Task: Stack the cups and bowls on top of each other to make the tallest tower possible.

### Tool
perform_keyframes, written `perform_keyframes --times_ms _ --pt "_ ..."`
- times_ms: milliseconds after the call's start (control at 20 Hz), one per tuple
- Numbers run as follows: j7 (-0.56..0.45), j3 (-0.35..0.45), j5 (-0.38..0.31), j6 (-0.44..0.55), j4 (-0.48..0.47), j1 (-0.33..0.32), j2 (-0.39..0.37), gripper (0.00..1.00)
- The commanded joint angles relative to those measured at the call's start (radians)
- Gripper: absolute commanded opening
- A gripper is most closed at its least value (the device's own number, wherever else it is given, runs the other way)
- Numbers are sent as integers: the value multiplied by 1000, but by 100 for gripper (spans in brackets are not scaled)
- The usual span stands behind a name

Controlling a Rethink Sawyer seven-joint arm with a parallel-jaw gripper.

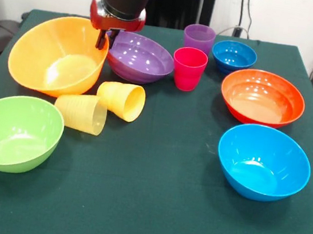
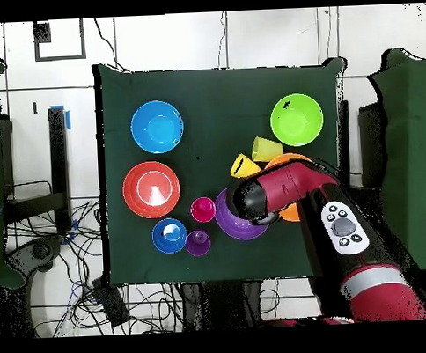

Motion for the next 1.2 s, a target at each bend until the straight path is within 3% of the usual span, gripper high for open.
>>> perform_keyframes --times_ms 50,1150,1200 --pt "-200 86 14 48 -55 15 9 0" --pt "-194 90 29 61 -68 11 36 0" --pt "-176 92 43 44 -58 4 37 100"
